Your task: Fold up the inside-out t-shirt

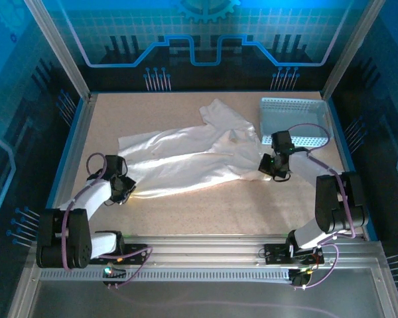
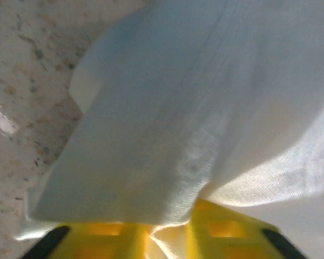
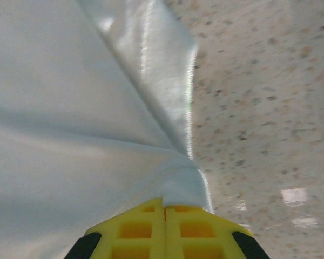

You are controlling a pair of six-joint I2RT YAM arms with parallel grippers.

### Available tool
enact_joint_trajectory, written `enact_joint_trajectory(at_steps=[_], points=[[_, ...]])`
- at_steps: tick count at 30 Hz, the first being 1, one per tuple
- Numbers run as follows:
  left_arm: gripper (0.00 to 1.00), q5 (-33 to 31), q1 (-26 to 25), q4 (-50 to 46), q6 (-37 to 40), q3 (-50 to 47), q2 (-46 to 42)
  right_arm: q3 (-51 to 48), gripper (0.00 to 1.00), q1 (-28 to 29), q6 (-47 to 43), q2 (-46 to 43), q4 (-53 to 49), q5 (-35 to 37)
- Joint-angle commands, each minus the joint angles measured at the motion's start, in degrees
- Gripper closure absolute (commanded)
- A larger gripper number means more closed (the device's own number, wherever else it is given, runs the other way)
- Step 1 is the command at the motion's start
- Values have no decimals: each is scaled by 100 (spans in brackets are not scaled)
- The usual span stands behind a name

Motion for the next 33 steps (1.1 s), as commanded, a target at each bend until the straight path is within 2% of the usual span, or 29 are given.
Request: enact_joint_trajectory(at_steps=[1,8,12,15,17,19,20,21,22,23,24,29,31,33], points=[[86,-180,270,-138,14,-148,155,-16,100,-340,-337,-344,12,78],[92,-124,883,-35,316,56,160,-34,100,-658,-760,-1419,-242,-397],[93,88,907,-198,252,63,-26,-355,100,-566,-207,-2041,-858,-522],[88,163,907,-384,149,-162,-410,-872,100,-370,305,-2541,-1316,-339],[77,140,907,-476,2,-400,-784,-1362,100,-313,629,-2921,-1337,-342],[71,205,907,-468,-182,-570,-1088,-1727,90,-301,832,-3163,-1342,-326],[67,219,907,-509,-246,-584,-1195,-1800,79,-307,893,-3247,-1377,-265],[59,219,907,-553,-263,-567,-1259,-1805,61,-313,913,-3325,-1447,-157],[45,230,907,-617,-265,-508,-1318,-1737,48,-329,871,-3411,-1513,-47],[34,240,907,-690,-225,-391,-1382,-1603,45,-343,740,-3477,-1528,-9],[29,241,907,-775,-169,-258,-1427,-1433,43,-343,661,-3519,-1587,31],[22,-132,909,-1546,204,936,-1648,-51,35,15,78,-3285,-1774,642],[23,-111,861,-1395,358,1287,-1658,444,33,365,-276,-2889,-1497,576],[21,-74,746,-1186,571,1726,-1244,951,32,685,-500,-2257,-1329,569]])
